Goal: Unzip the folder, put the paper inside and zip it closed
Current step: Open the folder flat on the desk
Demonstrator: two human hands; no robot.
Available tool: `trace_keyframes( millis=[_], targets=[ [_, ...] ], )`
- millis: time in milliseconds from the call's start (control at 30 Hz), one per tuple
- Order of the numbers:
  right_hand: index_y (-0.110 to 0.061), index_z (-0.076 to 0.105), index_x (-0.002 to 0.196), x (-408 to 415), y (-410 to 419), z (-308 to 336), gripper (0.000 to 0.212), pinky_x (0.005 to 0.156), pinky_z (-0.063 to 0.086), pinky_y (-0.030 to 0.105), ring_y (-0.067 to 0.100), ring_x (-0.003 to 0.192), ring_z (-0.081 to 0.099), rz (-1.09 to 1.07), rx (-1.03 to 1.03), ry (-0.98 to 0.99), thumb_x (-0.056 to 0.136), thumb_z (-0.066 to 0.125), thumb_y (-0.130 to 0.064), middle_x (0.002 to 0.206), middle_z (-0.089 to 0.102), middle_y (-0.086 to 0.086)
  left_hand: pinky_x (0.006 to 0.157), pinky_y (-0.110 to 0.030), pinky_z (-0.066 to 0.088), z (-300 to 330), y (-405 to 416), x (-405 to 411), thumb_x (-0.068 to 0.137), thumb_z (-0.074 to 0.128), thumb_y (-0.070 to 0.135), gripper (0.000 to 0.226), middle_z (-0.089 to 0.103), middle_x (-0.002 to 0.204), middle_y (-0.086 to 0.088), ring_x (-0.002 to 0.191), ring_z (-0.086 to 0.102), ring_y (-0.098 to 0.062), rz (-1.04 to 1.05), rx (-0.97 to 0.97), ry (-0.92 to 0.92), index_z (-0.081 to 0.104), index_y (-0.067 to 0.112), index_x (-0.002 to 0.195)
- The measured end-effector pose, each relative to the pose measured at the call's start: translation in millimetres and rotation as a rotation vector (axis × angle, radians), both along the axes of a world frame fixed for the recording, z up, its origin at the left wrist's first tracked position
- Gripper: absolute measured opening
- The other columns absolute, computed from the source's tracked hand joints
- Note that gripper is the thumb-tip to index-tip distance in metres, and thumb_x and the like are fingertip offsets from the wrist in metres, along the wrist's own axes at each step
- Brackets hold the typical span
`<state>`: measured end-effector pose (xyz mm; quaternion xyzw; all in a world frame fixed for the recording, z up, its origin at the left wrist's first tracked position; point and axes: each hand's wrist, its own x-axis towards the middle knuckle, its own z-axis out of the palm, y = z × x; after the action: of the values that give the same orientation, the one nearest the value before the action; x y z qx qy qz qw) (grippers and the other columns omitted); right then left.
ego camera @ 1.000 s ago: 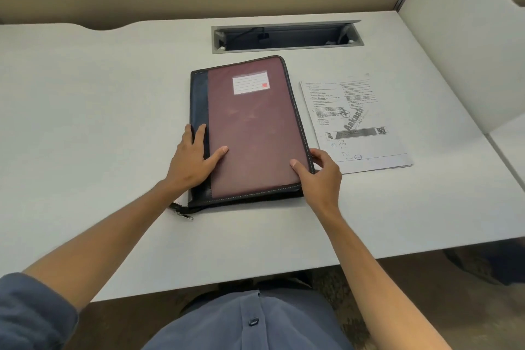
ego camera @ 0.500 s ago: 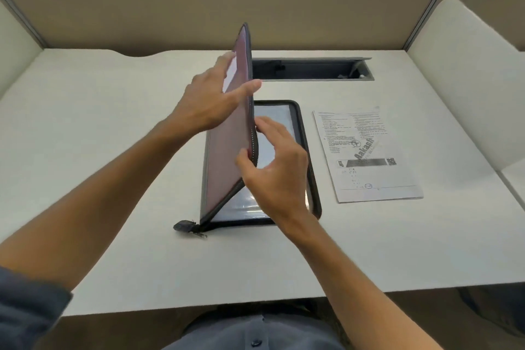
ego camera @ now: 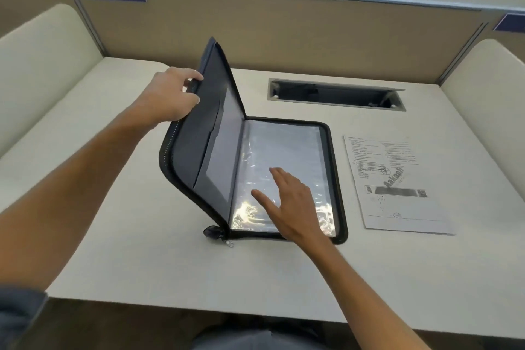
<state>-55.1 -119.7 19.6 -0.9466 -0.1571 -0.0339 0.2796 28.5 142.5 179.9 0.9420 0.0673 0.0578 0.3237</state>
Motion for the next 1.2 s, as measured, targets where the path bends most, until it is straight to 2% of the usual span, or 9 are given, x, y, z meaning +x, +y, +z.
trace_keyframes(
  millis=[133, 233, 333, 433, 567, 833, 1100, 1200],
  targets=[
    [-0.025, 0.015, 0.153, 2, -19, -50, 0.083, 0.12, 0.011, 0.046, 0.018, 0.149, 0.007, -0.04, -0.225, 0.133, 0.088, 0.021, -0.076, 0.162, 0.012, -0.003, 0.085, -0.039, 0.048, -15, 33, -12, 0.082, 0.058, 0.014, 0.049, 0.065, 0.118, -0.013, 0.097, 0.061, -0.035, 0.062, 0.192, -0.043, 0.057, 0.019, 0.13],
    [-0.026, 0.01, 0.153, -1, -30, -73, 0.084, 0.121, 0.005, 0.048, 0.016, 0.15, -0.001, -0.053, -0.272, 0.165, 0.088, 0.018, -0.077, 0.163, 0.004, -0.004, 0.076, -0.042, 0.044, -35, 56, -20, 0.083, 0.06, 0.029, 0.045, 0.066, 0.112, -0.016, 0.099, 0.059, -0.04, 0.069, 0.408, -0.033, 0.057, 0.016, 0.125],
    [-0.028, 0.004, 0.154, -5, -37, -85, 0.083, 0.121, 0.0, 0.044, 0.013, 0.149, -0.007, -0.038, -0.295, 0.151, 0.088, 0.014, -0.078, 0.163, -0.002, -0.007, 0.071, -0.04, 0.039, -56, 76, -25, 0.083, 0.06, 0.038, 0.047, 0.063, 0.113, -0.016, 0.099, 0.058, -0.041, 0.102, 0.504, 0.059, 0.053, 0.013, 0.122],
    [-0.03, 0.003, 0.154, -6, -41, -88, 0.081, 0.121, 0.0, 0.043, 0.011, 0.149, -0.008, -0.033, -0.303, 0.122, 0.089, 0.014, -0.077, 0.163, -0.002, -0.008, 0.074, -0.044, 0.043, -79, 89, -30, 0.083, 0.061, 0.043, 0.046, 0.06, 0.116, -0.016, 0.102, 0.057, -0.039, 0.12, 0.488, 0.134, 0.051, 0.013, 0.117],
    [-0.031, 0.006, 0.154, -7, -45, -90, 0.081, 0.121, 0.002, 0.042, 0.009, 0.149, -0.006, -0.034, -0.306, 0.1, 0.089, 0.014, -0.078, 0.163, 0.001, -0.009, 0.086, -0.05, 0.048, -108, 101, -37, 0.084, 0.06, 0.048, 0.053, 0.056, 0.125, -0.014, 0.11, 0.055, -0.037, 0.129, 0.414, 0.223, 0.046, 0.013, 0.122],
    [-0.029, 0.011, 0.154, -13, -55, -92, 0.081, 0.121, 0.003, 0.041, 0.01, 0.149, -0.003, -0.04, -0.298, 0.078, 0.088, 0.013, -0.078, 0.163, 0.005, -0.008, 0.097, -0.048, 0.043, -160, 106, -48, 0.087, 0.063, 0.042, 0.055, 0.056, 0.13, -0.016, 0.116, 0.052, -0.039, 0.16, 0.125, 0.207, 0.048, 0.011, 0.129],
    [-0.028, 0.014, 0.153, -12, -54, -92, 0.083, 0.121, 0.005, 0.042, 0.01, 0.15, -0.001, -0.043, -0.246, 0.075, 0.087, 0.016, -0.079, 0.163, 0.008, -0.007, 0.108, -0.05, 0.034, -194, 100, -44, 0.093, 0.056, 0.037, 0.072, 0.038, 0.145, -0.023, 0.131, 0.039, -0.043, 0.207, 0.108, 0.338, 0.023, 0.007, 0.15],
    [-0.025, 0.015, 0.153, -12, -53, -87, 0.083, 0.121, 0.004, 0.041, 0.011, 0.15, 0.002, -0.037, -0.173, 0.099, 0.088, 0.021, -0.077, 0.162, 0.011, -0.007, 0.108, -0.053, 0.034, -200, 97, -41, 0.094, 0.054, 0.035, 0.068, 0.035, 0.145, -0.025, 0.133, 0.034, -0.043, 0.223, 0.161, 0.353, 0.025, 0.005, 0.149]
  ],
)
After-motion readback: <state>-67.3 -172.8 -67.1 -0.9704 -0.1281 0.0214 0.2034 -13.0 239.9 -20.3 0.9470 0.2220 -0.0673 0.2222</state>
